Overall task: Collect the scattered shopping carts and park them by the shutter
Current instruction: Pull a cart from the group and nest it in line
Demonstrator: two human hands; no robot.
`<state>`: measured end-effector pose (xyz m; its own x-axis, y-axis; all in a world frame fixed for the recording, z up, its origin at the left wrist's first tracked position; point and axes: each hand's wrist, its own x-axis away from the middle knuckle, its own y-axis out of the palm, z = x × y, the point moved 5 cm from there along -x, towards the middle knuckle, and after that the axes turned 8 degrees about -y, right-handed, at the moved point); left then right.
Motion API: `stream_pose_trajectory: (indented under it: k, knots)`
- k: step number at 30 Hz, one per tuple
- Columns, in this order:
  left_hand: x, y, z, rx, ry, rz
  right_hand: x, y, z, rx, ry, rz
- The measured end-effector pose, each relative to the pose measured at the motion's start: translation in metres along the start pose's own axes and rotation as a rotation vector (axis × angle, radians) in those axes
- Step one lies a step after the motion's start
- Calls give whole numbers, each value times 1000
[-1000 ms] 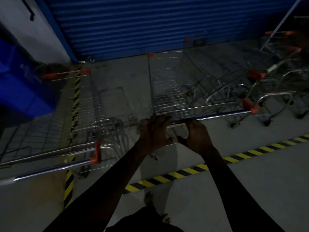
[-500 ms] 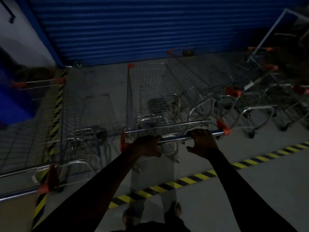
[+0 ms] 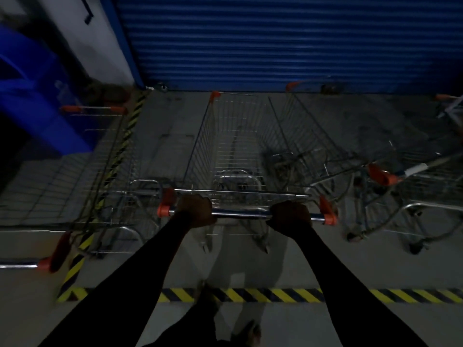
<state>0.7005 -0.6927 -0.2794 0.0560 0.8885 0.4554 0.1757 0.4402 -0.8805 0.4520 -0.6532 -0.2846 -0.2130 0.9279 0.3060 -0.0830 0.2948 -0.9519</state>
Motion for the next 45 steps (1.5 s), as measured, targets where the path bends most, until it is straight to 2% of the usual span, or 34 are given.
stream_pose_trajectory:
  k: [3, 8, 11, 17, 20, 25, 31, 39, 45]
  knots:
    - [-30, -9, -14, -22, -18, 5, -34, -11, 0, -10, -6, 17]
    - [-90, -31, -43, -15, 69, 124, -104, -29, -4, -1, -15, 20]
    - [-129, -47, -65, 9, 49, 152, -149, -42, -8, 19, -8, 44]
    - [-203, -70, -108, 83, 30, 127, -235, -66, -21, 59, -13, 94]
    - [-230, -82, -123, 64, 40, 172, -267, -78, -27, 23, -20, 137]
    - [-255, -91, -142, 63, 28, 162, -301, -86, -34, 43, -28, 51]
    - [-244, -84, -152, 80, 21, 144, -288, -89, -49, 74, -3, 53]
    - [-178, -45, -145, 63, 36, 95, -212, -68, -72, 64, 23, 10]
    - [-104, -7, -134, 4, 88, 105, -140, -44, -92, 4, -35, 139]
